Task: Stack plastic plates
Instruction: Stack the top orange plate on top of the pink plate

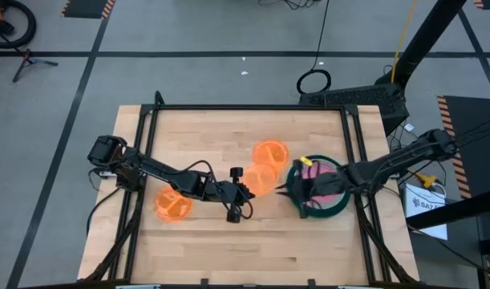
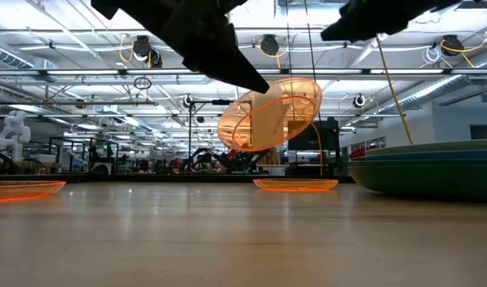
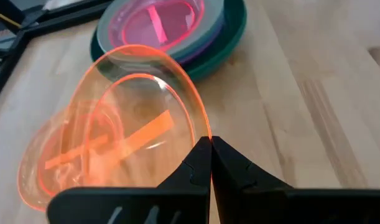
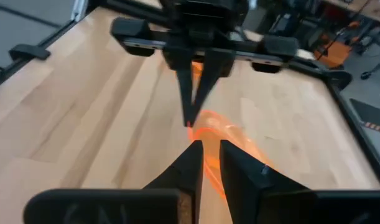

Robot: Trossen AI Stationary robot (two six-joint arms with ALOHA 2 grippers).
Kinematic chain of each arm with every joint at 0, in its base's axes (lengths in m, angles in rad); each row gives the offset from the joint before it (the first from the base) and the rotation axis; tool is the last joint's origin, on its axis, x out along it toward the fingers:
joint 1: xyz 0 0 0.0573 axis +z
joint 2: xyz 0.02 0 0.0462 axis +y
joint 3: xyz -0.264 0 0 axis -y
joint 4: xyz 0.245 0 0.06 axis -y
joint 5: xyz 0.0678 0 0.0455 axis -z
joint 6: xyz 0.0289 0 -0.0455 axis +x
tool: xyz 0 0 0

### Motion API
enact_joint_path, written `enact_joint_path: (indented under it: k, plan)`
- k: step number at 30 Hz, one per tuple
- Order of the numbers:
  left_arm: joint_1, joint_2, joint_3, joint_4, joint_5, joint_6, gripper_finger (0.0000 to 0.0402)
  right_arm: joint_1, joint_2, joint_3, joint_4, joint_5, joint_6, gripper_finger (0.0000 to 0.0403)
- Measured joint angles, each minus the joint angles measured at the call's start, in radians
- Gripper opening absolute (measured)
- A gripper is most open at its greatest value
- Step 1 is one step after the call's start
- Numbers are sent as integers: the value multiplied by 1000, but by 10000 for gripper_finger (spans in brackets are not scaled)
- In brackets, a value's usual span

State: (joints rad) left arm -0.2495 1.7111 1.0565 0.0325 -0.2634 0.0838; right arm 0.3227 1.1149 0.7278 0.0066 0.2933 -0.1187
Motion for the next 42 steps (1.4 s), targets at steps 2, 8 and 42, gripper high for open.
enact_joint_path:
  k: [2, 8, 42]
  plan:
    - [-6, 0, 0, -12, 0, -10, 4, 1, 52, 49, -23, -5, 2, 57]
    - [-21, 0, 0, -38, 0, -27, 4, 23, 165, 195, -143, -3, 36, 101]
    - [-22, 0, 0, -19, 0, -37, 4, 4, 490, 558, -694, 71, -2, 127]
